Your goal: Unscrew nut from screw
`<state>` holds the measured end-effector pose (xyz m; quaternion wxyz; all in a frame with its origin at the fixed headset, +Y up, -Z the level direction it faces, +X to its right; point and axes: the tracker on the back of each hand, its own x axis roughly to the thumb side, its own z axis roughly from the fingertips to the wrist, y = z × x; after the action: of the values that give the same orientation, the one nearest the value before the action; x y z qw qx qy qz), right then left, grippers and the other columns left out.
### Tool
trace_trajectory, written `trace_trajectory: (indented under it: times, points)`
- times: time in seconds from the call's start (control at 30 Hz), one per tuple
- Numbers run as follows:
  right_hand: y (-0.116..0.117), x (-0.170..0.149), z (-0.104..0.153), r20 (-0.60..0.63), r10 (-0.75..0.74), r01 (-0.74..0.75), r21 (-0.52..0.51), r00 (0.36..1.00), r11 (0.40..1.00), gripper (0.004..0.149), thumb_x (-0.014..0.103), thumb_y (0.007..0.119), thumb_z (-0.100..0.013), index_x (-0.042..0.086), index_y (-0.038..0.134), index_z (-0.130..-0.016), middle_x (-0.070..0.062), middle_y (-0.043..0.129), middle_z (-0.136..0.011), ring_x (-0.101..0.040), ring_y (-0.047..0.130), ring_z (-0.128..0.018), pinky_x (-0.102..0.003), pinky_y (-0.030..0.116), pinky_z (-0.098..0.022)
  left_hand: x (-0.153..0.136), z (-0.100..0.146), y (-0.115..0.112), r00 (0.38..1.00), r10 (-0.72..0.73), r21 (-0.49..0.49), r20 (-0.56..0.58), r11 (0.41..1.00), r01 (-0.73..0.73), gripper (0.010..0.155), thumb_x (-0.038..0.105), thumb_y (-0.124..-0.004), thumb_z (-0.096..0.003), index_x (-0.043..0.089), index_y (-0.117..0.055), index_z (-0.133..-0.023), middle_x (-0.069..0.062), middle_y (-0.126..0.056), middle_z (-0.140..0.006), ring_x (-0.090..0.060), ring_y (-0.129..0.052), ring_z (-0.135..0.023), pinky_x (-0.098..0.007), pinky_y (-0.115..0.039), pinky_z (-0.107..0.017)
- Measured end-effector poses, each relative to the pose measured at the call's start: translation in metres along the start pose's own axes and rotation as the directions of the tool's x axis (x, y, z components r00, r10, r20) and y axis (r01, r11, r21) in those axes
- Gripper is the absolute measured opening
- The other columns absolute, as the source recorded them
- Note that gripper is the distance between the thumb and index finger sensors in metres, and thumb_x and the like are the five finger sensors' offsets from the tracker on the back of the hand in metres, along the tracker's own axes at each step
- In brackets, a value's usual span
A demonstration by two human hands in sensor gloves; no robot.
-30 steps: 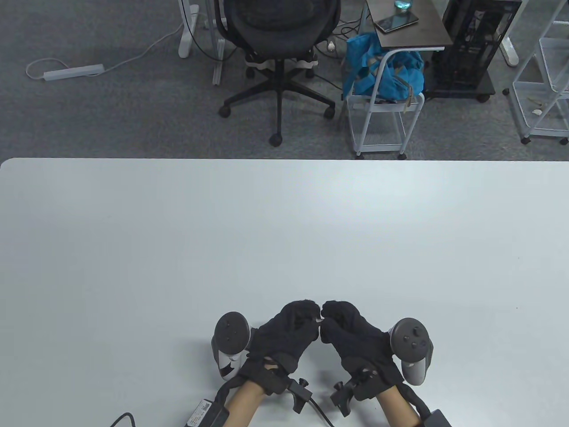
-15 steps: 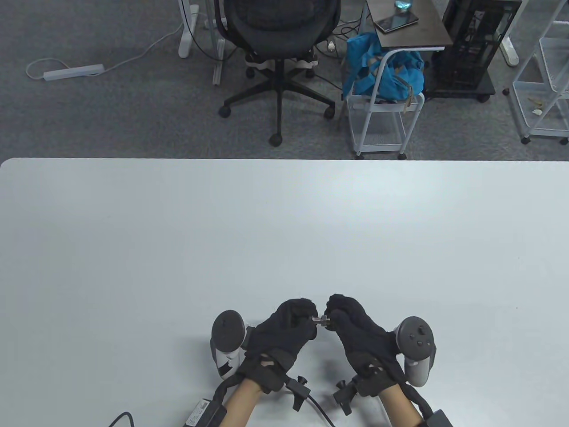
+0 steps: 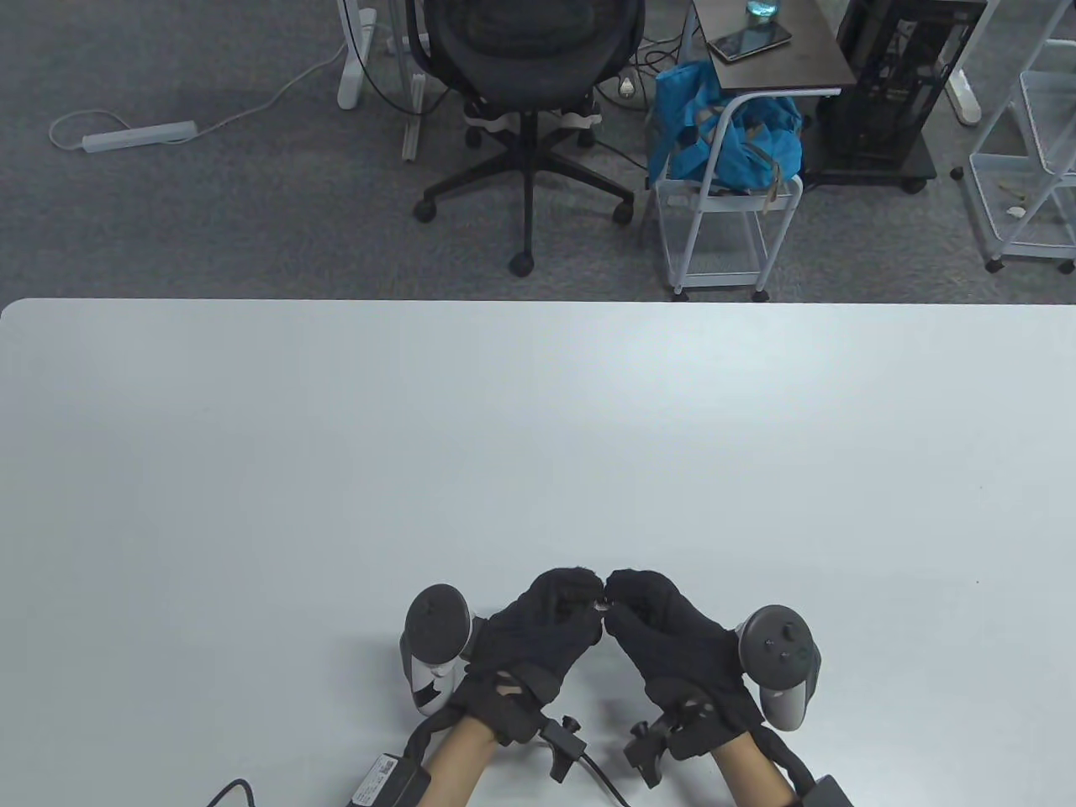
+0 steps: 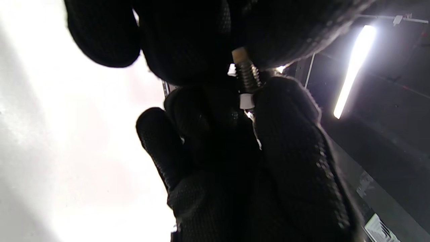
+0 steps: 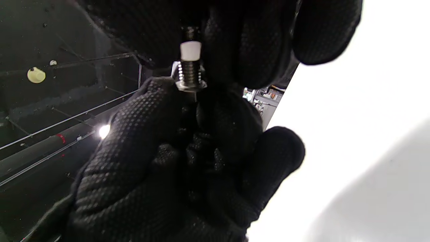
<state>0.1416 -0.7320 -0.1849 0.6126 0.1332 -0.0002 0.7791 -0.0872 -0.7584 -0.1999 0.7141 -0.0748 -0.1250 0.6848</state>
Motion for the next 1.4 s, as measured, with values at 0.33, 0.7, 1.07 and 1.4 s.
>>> trace_trajectory:
  times: [0.33, 0.7, 1.07, 1.4]
  points:
    - [0.0, -0.009, 0.001, -0.097, 0.003, -0.003, 0.004, 0.995, 1.0, 0.067, 0.053, 0.067, -0.056, 0.006, 0.065, -0.103, -0.025, 0.078, -0.093, -0.049, 0.082, -0.075, -0.069, 0.065, -0.057, 0.001, 0.0, 0.0, 1.0, 0.014, 0.025, 0.013, 1.0, -0.014, 0.048, 0.036, -0.087, -0.0478, 0.023, -0.077, -0.093, -0.015, -0.09, -0.084, -0.025, -0.098, -0.056, -0.057, -0.082, -0.053]
    - [0.002, 0.003, 0.001, -0.004, 0.062, -0.062, 0.001, 0.998, 0.998, 0.052, 0.035, 0.078, -0.054, 0.01, 0.069, -0.099, -0.013, 0.089, -0.076, -0.034, 0.093, -0.059, -0.06, 0.076, -0.055, 0.001, 0.0, 0.0, 1.0, 0.015, 0.022, 0.005, 1.0, -0.015, 0.048, 0.037, -0.087, -0.0476, 0.022, -0.078, -0.092, -0.015, -0.091, -0.083, -0.025, -0.098, -0.054, -0.057, -0.083, -0.052]
    - [0.0, 0.003, -0.001, 0.014, 0.025, -0.025, 0.027, 1.0, 0.999, 0.055, 0.035, 0.08, -0.054, 0.02, 0.066, -0.105, -0.017, 0.075, -0.095, -0.041, 0.081, -0.079, -0.066, 0.067, -0.061, 0.002, 0.001, 0.0, 0.999, 0.042, 0.031, 0.006, 0.999, -0.042, 0.048, 0.037, -0.086, -0.0477, 0.023, -0.077, -0.092, -0.015, -0.091, -0.083, -0.025, -0.098, -0.054, -0.056, -0.082, -0.052]
    - [0.001, -0.009, 0.0, -0.096, -0.003, 0.003, -0.006, 0.995, 1.0, 0.057, 0.048, 0.069, -0.056, 0.004, 0.078, -0.09, -0.013, 0.095, -0.066, -0.037, 0.096, -0.049, -0.062, 0.077, -0.049, 0.002, 0.001, -0.002, 1.0, 0.008, 0.021, 0.016, 1.0, -0.009, 0.047, 0.036, -0.087, -0.0475, 0.024, -0.078, -0.092, -0.015, -0.09, -0.084, -0.025, -0.098, -0.055, -0.057, -0.082, -0.053]
